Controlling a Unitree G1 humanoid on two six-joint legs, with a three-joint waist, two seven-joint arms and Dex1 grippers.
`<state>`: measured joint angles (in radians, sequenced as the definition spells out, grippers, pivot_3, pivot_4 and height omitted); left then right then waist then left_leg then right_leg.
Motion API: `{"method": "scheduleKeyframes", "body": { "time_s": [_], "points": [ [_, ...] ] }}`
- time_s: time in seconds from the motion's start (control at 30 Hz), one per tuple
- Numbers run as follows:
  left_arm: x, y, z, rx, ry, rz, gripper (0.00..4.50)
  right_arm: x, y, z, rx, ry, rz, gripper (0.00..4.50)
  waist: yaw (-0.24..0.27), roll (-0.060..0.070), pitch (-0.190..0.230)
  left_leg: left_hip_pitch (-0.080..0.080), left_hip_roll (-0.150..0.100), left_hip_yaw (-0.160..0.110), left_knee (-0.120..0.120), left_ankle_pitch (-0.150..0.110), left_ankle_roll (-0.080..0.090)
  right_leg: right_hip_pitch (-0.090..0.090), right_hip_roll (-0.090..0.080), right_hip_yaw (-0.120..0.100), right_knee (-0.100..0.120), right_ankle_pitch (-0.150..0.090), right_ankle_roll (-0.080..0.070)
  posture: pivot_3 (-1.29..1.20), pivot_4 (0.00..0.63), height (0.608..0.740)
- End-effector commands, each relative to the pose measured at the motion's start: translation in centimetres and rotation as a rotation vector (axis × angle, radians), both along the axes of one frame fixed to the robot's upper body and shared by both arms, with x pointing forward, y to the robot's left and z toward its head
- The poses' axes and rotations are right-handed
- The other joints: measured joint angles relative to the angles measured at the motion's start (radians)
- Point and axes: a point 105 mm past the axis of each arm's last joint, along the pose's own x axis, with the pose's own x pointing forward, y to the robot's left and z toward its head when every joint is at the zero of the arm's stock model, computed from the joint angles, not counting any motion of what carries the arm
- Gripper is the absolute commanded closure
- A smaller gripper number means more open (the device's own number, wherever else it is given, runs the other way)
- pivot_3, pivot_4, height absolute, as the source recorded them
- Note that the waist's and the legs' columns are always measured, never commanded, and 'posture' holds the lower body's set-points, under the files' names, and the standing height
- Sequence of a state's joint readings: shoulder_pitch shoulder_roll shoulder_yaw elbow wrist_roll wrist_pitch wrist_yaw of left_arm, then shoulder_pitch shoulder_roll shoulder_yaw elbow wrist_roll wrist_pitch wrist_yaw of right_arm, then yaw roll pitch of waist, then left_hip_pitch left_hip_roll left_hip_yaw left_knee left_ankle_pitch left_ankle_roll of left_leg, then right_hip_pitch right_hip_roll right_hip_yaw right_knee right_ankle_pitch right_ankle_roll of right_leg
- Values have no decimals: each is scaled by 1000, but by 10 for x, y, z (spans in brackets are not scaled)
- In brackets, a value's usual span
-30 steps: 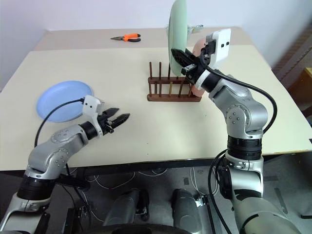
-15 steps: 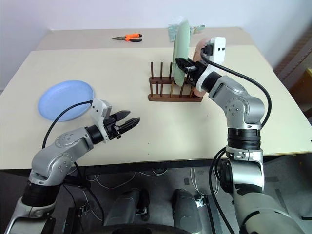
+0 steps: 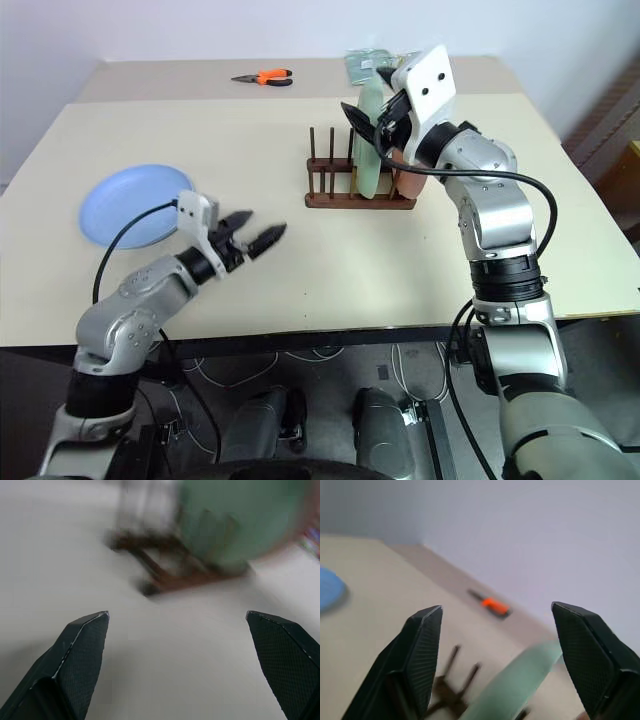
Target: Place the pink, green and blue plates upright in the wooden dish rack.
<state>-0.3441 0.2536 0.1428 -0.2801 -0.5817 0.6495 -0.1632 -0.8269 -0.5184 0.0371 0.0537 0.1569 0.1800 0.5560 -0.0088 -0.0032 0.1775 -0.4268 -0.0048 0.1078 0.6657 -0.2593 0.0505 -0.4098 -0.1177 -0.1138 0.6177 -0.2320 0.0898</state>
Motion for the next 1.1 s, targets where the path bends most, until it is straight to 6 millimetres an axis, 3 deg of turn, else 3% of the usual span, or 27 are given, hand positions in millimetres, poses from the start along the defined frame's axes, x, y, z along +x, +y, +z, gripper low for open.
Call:
{"method": "scheduleKeyframes", "body": {
  "time_s": [0.03, 0.07, 0.13, 0.2, 0.3, 0.43, 0.57, 0.73, 0.77, 0.83, 0.93, 1.1],
  "points": [
    [15, 88, 30, -150, -57, 611, 0, -20, 1, 21, -62, -169, 12, 987, 1, -1, 1, 0, 0, 0, 0, 0, 0, 0, 0, 0, 0, 0, 0, 0, 150, 740],
    [14, 99, 31, -174, -46, 703, 0, -22, 2, 21, -66, -172, 23, 987, -1, -1, 1, 0, 0, -1, 0, 0, 0, 0, 0, 0, -1, 0, 0, 0, 150, 740],
    [-1, 131, 22, -182, 39, 979, 0, -34, 14, 17, -78, -175, 103, 408, -3, -1, 1, 0, 0, -1, 0, 0, 0, 1, 0, 0, -2, 0, 0, 0, 150, 740],
    [-12, 146, 14, -157, 111, 1122, 0, -45, 29, 7, -80, -136, 188, 36, -2, -1, 1, 0, 0, -1, -1, 0, 0, 1, 0, 0, -2, 0, 0, 0, 150, 740],
    [-18, 158, -1, -200, 239, 1206, 0, -57, 47, -12, -85, -66, 286, 36, 0, -2, 1, 0, 0, -1, 0, 0, 0, 1, 0, -2, -1, 0, 0, 0, 150, 740],
    [-9, 159, -26, -221, 420, 1101, 0, -67, 60, -43, -121, 7, 340, 36, 18, -3, 0, 0, 0, -2, 1, 0, 1, 2, 0, -3, -1, 0, 0, 0, 150, 740],
    [-5, 164, -39, -324, 489, 1050, 1315, -70, 63, -62, -139, 49, 344, 0, 20, -3, 0, 0, 0, -2, 1, -1, 1, 2, 0, -3, -2, 0, 0, 0, 150, 740],
    [4, 164, -32, -292, 456, 976, 3923, -66, 59, -69, -155, 53, 310, 0, 20, -3, 0, 0, 0, -2, 1, 0, 0, 2, 1, -3, -1, 0, 0, 0, 150, 740],
    [8, 161, -27, -279, 425, 949, 4467, -65, 59, -71, -159, 65, 309, 0, 20, -3, 0, 0, 0, -2, 1, 0, 0, 2, 1, -3, -1, 0, 0, 0, 150, 740],
    [15, 152, -12, -258, 338, 878, 4467, -63, 58, -72, -168, 80, 306, 0, 21, -3, 0, 0, 0, -2, 1, 0, 0, 2, 1, -3, -1, 0, 0, 0, 150, 740],
    [23, 110, 44, -232, 47, 654, 4467, -62, 63, -72, -241, 35, 303, 0, 21, -4, 0, 0, -1, -2, 1, 0, -1, 2, 1, -3, -1, 0, 0, 0, 150, 740],
    [13, 54, 85, -196, -162, 421, 4467, -55, 76, -69, -433, -145, 259, 0, 10, -4, 0, 1, -1, -1, 1, 0, -1, 2, 1, -3, -2, 0, 0, 0, 150, 740]
  ]
}}
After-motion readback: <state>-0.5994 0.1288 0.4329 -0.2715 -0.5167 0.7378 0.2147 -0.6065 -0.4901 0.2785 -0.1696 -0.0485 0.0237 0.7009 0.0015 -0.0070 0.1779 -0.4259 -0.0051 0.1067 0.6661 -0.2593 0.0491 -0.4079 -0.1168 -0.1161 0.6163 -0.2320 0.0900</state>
